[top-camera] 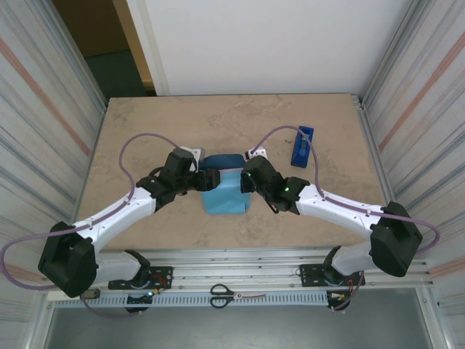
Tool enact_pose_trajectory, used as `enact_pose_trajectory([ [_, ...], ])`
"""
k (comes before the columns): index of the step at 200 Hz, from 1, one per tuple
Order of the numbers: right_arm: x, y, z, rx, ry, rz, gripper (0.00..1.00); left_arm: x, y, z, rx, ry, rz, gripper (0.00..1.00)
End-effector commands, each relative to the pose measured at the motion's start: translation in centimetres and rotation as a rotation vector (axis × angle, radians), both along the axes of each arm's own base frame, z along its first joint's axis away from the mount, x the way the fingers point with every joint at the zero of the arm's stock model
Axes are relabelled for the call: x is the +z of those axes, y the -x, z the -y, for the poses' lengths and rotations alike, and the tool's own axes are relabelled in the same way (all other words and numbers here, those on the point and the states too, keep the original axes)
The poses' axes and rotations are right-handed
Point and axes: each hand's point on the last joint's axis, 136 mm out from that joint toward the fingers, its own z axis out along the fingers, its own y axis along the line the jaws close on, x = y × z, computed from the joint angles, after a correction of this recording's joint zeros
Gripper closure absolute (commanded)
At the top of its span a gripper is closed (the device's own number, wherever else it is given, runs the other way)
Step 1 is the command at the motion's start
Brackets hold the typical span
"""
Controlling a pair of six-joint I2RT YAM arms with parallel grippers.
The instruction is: Wrap the gift box in paper
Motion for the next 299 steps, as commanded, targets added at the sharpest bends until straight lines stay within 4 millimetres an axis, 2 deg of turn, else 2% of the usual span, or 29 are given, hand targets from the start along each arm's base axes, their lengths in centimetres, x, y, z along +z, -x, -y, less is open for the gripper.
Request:
enact_pose_trajectory([
  [1, 1.3, -0.2, -0.2, -0.001, -0.009, 0.022, 1.0, -2.0, 1.4, -0.7, -0.01, -0.058, -0.071, 0.32],
  [6, 1.4, -0.3, -0.2, -0.004, -0.011, 0.025, 1.0, -2.0, 1.4, -0.7, -0.011, -0.057, -0.07, 0.32],
  [32, 2.4, -0.5, 0.2, -0.025, -0.024, 0.049, 0.78, -2.0, 1.5, -0.7, -0.012, -0.06, -0.072, 0.32],
  [59, 2.3, -0.8, 0.1, -0.012, -0.034, 0.033, 0.77, -2.1, 1.6, -0.7, -0.012, -0.058, -0.072, 0.32],
  [64, 2.3, -0.8, 0.0, -0.008, -0.034, 0.031, 0.79, -2.1, 1.5, -0.8, -0.01, -0.058, -0.073, 0.32],
  [76, 2.0, -0.7, -0.2, 0.002, -0.03, 0.022, 0.94, -2.1, 1.6, -0.7, -0.013, -0.058, -0.074, 0.32],
  [91, 2.0, -0.7, -0.4, 0.004, -0.028, 0.022, 1.0, -2.2, 1.6, -0.7, -0.012, -0.056, -0.075, 0.32],
  [109, 2.4, -0.7, -0.4, 0.001, -0.031, 0.038, 0.99, -2.1, 1.5, -0.7, -0.013, -0.056, -0.072, 0.32],
  [125, 2.9, -0.8, -0.3, -0.006, -0.032, 0.046, 0.83, -2.0, 1.6, -0.7, -0.013, -0.055, -0.073, 0.32],
  [159, 3.6, -1.1, -0.1, -0.014, -0.027, 0.062, 0.78, -2.1, 1.6, -0.8, -0.014, -0.056, -0.074, 0.32],
  [178, 3.5, -1.2, -0.2, -0.012, -0.025, 0.062, 0.89, -2.1, 1.7, -0.7, -0.014, -0.054, -0.074, 0.32],
  [190, 3.4, -1.2, -0.2, -0.012, -0.021, 0.057, 1.0, -2.1, 1.6, -0.8, -0.012, -0.055, -0.073, 0.32],
  [218, 3.8, -1.1, -0.1, -0.023, -0.018, 0.067, 1.0, -2.0, 1.5, -0.7, -0.013, -0.052, -0.072, 0.33],
  [224, 4.0, -1.2, 0.0, -0.027, -0.019, 0.074, 0.96, -2.0, 1.5, -0.7, -0.014, -0.052, -0.072, 0.33],
  [235, 4.4, -1.2, 0.2, -0.038, -0.021, 0.083, 0.78, -2.0, 1.6, -0.7, -0.015, -0.052, -0.073, 0.33],
  [241, 4.6, -1.2, 0.3, -0.041, -0.022, 0.085, 0.76, -2.0, 1.6, -0.7, -0.015, -0.052, -0.072, 0.33],
  [255, 4.9, -1.2, 0.4, -0.042, -0.028, 0.09, 0.77, -2.0, 1.6, -0.7, -0.015, -0.052, -0.074, 0.33],
  [269, 5.0, -1.2, 0.4, -0.037, -0.036, 0.087, 0.89, -2.1, 1.6, -0.6, -0.017, -0.05, -0.076, 0.33],
  [279, 5.0, -1.2, 0.3, -0.035, -0.04, 0.086, 0.91, -2.1, 1.6, -0.6, -0.017, -0.051, -0.076, 0.33],
  [288, 5.0, -1.3, 0.2, -0.033, -0.041, 0.084, 0.97, -2.2, 1.7, -0.6, -0.018, -0.052, -0.078, 0.33],
  [299, 5.1, -1.3, 0.2, -0.032, -0.042, 0.086, 0.98, -2.1, 1.7, -0.6, -0.018, -0.052, -0.077, 0.33],
])
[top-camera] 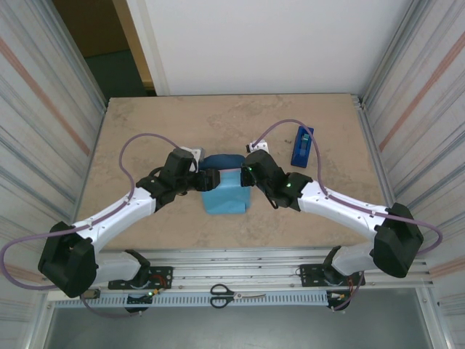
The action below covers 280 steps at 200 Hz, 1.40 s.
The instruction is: Wrap the gift box in paper
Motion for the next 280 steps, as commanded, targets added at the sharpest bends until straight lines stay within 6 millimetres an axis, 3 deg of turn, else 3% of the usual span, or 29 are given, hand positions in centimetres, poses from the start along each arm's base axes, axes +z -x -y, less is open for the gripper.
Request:
enact_pose_trajectory([
  [1, 2.4, -0.3, 0.0, -0.006, -0.031, 0.04, 0.98, -2.2, 1.6, -0.7, -0.016, -0.053, -0.077, 0.33],
  [20, 2.7, -0.4, 0.2, -0.021, -0.027, 0.046, 0.8, -2.2, 1.7, -0.7, -0.016, -0.053, -0.078, 0.33],
  [34, 2.9, -0.4, 0.3, -0.021, -0.03, 0.049, 0.85, -2.3, 1.8, -0.7, -0.017, -0.053, -0.08, 0.33],
  [46, 3.1, -0.5, 0.1, -0.007, -0.034, 0.05, 1.0, -2.3, 1.8, -0.7, -0.016, -0.052, -0.08, 0.34],
  [71, 3.4, -0.6, -0.1, -0.002, -0.028, 0.049, 1.0, -2.2, 1.7, -0.7, -0.016, -0.052, -0.078, 0.34],
  [89, 3.7, -0.6, 0.2, -0.024, -0.031, 0.067, 0.77, -2.2, 1.7, -0.7, -0.016, -0.052, -0.079, 0.34],
  [96, 3.7, -0.7, 0.4, -0.028, -0.032, 0.069, 0.76, -2.2, 1.7, -0.7, -0.017, -0.051, -0.079, 0.34],
  [105, 3.7, -0.7, 0.4, -0.03, -0.033, 0.07, 0.8, -2.3, 1.7, -0.7, -0.017, -0.052, -0.08, 0.34],
  [117, 3.6, -0.7, 0.4, -0.025, -0.034, 0.064, 0.98, -2.3, 1.7, -0.7, -0.018, -0.051, -0.079, 0.34],
  [134, 3.6, -0.7, 0.3, -0.02, -0.038, 0.061, 0.99, -2.3, 1.7, -0.7, -0.019, -0.051, -0.08, 0.35],
  [140, 3.7, -0.7, 0.3, -0.019, -0.041, 0.063, 0.95, -2.3, 1.7, -0.6, -0.018, -0.05, -0.078, 0.35],
  [154, 4.4, -0.5, 0.3, -0.018, -0.055, 0.076, 0.7, -2.3, 1.7, -0.6, -0.018, -0.05, -0.08, 0.35],
  [178, 5.6, -0.1, 0.9, -0.023, -0.092, 0.103, 0.46, -2.2, 1.7, -0.7, -0.016, -0.048, -0.078, 0.35],
  [202, 5.4, 0.5, 1.0, 0.016, -0.141, 0.079, 0.25, -2.1, 1.8, -0.7, -0.015, -0.048, -0.076, 0.35],
  [280, -2.0, 0.7, -0.4, -0.009, -0.037, -0.091, 0.13, -1.9, 1.7, -0.6, -0.013, -0.037, -0.075, 0.35],
])
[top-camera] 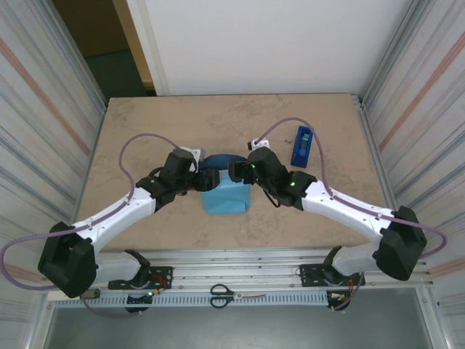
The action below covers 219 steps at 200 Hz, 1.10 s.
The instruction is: Wrap the gift box in paper
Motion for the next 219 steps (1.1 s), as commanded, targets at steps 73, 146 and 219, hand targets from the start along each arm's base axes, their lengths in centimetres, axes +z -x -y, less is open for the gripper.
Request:
enact_pose_trajectory([
  [73, -8.8, 2.2, 1.7, -0.062, 0.118, -0.177, 0.23, 3.4, 0.8, -0.8, -0.02, -0.033, 0.03, 0.29],
  [146, -8.5, 2.3, 1.5, -0.055, 0.12, -0.173, 0.25, 4.5, 0.9, -2.5, 0.031, -0.068, 0.148, 0.32],
  [219, -8.4, 2.5, 1.8, -0.057, 0.124, -0.172, 0.26, 2.3, 1.0, -2.6, 0.081, -0.132, 0.203, 0.52],
])
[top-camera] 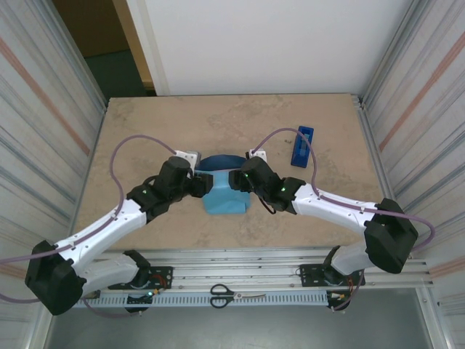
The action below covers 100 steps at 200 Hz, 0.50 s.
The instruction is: Wrap the gift box in paper
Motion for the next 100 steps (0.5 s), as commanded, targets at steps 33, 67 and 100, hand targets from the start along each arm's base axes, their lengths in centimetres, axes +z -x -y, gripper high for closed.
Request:
enact_pose_trajectory([
  [33, -3.7, 2.0, 2.0, 0.003, 0.136, -0.098, 0.26, 0.4, -1.2, -1.1, 0.109, -0.043, 0.109, 0.6],
  [67, -4.0, 2.1, 2.0, 0.005, 0.147, -0.104, 0.26, -0.2, -1.4, -1.1, 0.13, -0.043, 0.112, 0.7],
  [100, -4.0, 2.2, 2.2, 0.004, 0.152, -0.103, 0.26, -1.2, -1.0, -0.8, 0.12, -0.066, 0.095, 0.74],
])
